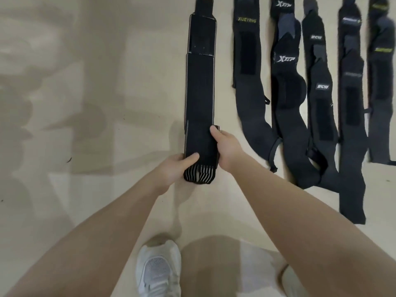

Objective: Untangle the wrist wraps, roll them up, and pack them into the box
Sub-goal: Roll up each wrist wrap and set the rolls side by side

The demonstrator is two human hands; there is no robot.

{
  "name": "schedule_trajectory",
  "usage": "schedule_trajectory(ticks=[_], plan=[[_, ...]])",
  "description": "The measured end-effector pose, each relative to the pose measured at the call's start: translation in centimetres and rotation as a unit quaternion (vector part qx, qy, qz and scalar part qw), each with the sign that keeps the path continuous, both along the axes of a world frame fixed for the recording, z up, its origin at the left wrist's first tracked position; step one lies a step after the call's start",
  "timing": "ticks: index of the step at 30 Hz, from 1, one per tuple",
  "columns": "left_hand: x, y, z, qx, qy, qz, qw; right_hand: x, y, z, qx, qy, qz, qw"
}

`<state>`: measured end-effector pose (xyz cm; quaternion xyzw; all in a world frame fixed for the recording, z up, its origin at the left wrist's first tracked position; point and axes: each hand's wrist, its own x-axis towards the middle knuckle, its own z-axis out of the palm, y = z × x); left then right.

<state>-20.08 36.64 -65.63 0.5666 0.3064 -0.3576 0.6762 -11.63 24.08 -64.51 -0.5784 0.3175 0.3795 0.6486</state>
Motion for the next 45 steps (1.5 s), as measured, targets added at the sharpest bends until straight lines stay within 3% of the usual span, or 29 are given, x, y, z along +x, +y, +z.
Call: schedule_trajectory(ticks=[3,5,12,17,18,21,22,24,25,27,29,31,33,35,36,37,41,43,45], plan=[[0.4,-0.7,-0.4,0.070,0.027,0.094,0.993,-0.4,-0.9,1.1,-0.060,-0.001,0.120,0.991],[0.5,-1.2,-0.3,0.067,0.045,0.119,0.990,-1.9,-1.8,1.5,-0.083,-0.009,0.201,0.976],[-1.0,-2.7,0.1,0.023,0.198,0.165,0.966,-6.9,-3.5,1.6,-0.179,-0.200,0.293,0.918],[-2.3,-2.0,-0.1,0.012,0.218,0.165,0.962,-7.5,-4.9,2.3,-0.143,-0.161,0.456,0.864],[-2.3,-1.9,0.1,0.006,0.210,0.165,0.964,-7.6,-5.3,2.3,-0.145,-0.173,0.485,0.845],[-2.6,-1.9,0.5,-0.006,0.196,0.140,0.971,-8.2,-6.1,1.4,-0.271,-0.316,0.571,0.707],[-2.6,-2.0,0.5,-0.007,0.195,0.129,0.972,-8.4,-6.0,1.1,-0.289,-0.343,0.571,0.687],[-2.3,-2.3,0.7,0.063,0.173,0.069,0.981,-8.2,-5.7,0.6,-0.295,-0.329,0.567,0.695],[-2.3,-2.3,0.6,0.156,0.128,-0.010,0.979,-8.0,-5.5,0.4,-0.296,-0.295,0.563,0.713],[-2.4,-2.0,0.6,0.314,-0.013,-0.131,0.940,-7.2,-5.1,0.0,-0.270,-0.189,0.523,0.786],[-2.9,-1.7,1.0,0.273,-0.120,-0.152,0.942,-6.6,-4.9,-0.4,-0.256,-0.105,0.465,0.841],[-3.3,-1.7,0.9,0.201,-0.150,-0.189,0.950,-6.1,-5.1,-1.0,-0.271,-0.079,0.452,0.846],[-3.8,-1.9,0.0,0.223,-0.161,-0.227,0.934,-6.2,-5.2,-1.2,-0.280,-0.070,0.437,0.852],[-3.7,-2.1,-0.8,0.300,-0.181,-0.256,0.901,-6.8,-5.0,-0.9,-0.275,-0.095,0.387,0.875],[-3.5,-2.4,-1.1,0.326,-0.190,-0.270,0.886,-7.3,-4.9,-0.8,-0.286,-0.128,0.394,0.864],[-3.2,-2.6,-1.3,0.342,-0.193,-0.280,0.876,-7.7,-4.8,-0.6,-0.311,-0.172,0.431,0.830],[-1.9,-3.3,-2.0,0.398,-0.199,-0.267,0.855,-8.9,-4.8,0.0,-0.352,-0.351,0.571,0.653],[-1.6,-3.2,-2.2,0.426,-0.207,-0.245,0.846,-8.9,-5.2,-1.0,-0.353,-0.377,0.637,0.572],[-1.8,-2.6,-2.5,0.436,-0.247,-0.269,0.822,-8.8,-5.4,-1.9,-0.355,-0.388,0.675,0.518]])
